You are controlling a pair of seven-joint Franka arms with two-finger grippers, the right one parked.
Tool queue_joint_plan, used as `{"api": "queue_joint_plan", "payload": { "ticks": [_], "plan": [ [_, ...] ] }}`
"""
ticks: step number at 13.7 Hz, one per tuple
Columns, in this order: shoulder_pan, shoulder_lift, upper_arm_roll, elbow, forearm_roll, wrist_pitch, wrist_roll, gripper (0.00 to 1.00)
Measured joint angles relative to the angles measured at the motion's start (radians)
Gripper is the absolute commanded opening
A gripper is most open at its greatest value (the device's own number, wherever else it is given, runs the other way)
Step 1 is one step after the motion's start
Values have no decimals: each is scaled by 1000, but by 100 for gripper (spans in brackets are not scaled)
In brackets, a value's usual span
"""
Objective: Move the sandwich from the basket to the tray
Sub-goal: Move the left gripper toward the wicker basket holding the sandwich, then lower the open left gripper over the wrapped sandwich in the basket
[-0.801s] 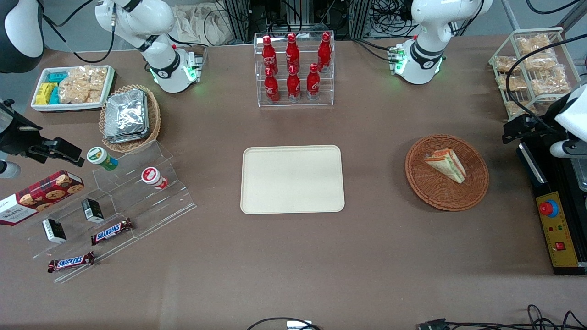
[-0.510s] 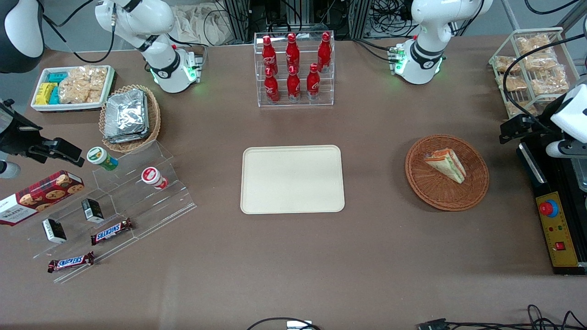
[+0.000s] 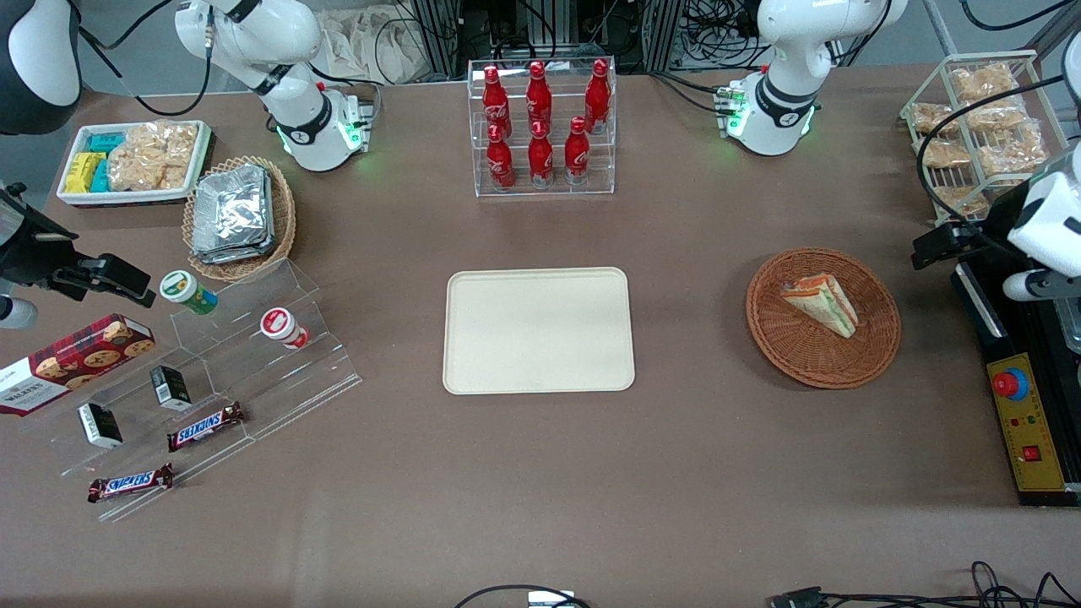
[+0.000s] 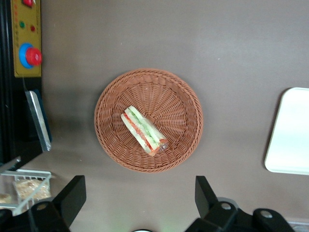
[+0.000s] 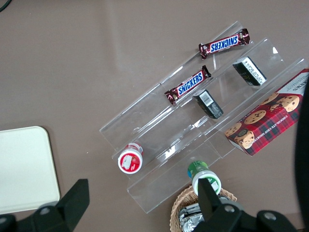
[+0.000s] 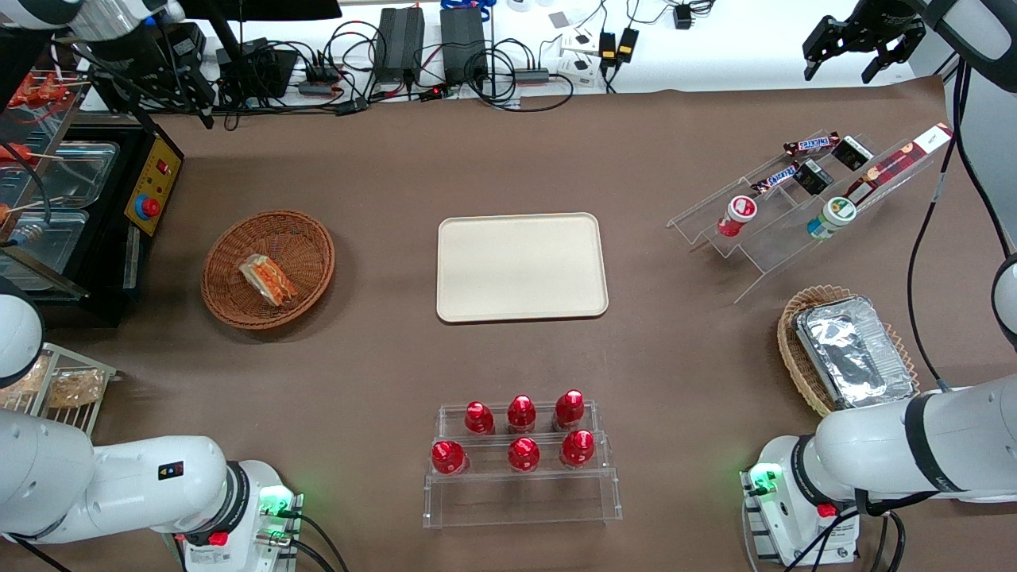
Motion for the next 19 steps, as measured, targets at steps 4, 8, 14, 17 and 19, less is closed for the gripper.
{"api": "queue_joint_plan", "payload": {
  "ticks": [4, 8, 14, 17, 19],
  "plan": [
    [5, -61, 6, -266, 1, 221, -93, 100],
    [5, -130, 7, -500, 1, 393, -207, 100],
    [5, -145, 7, -688, 1, 602, -359, 100],
    [5, -134, 7, -760, 1, 701, -425, 100],
    [5, -119, 7, -786, 1, 751, -462, 100]
  ]
}}
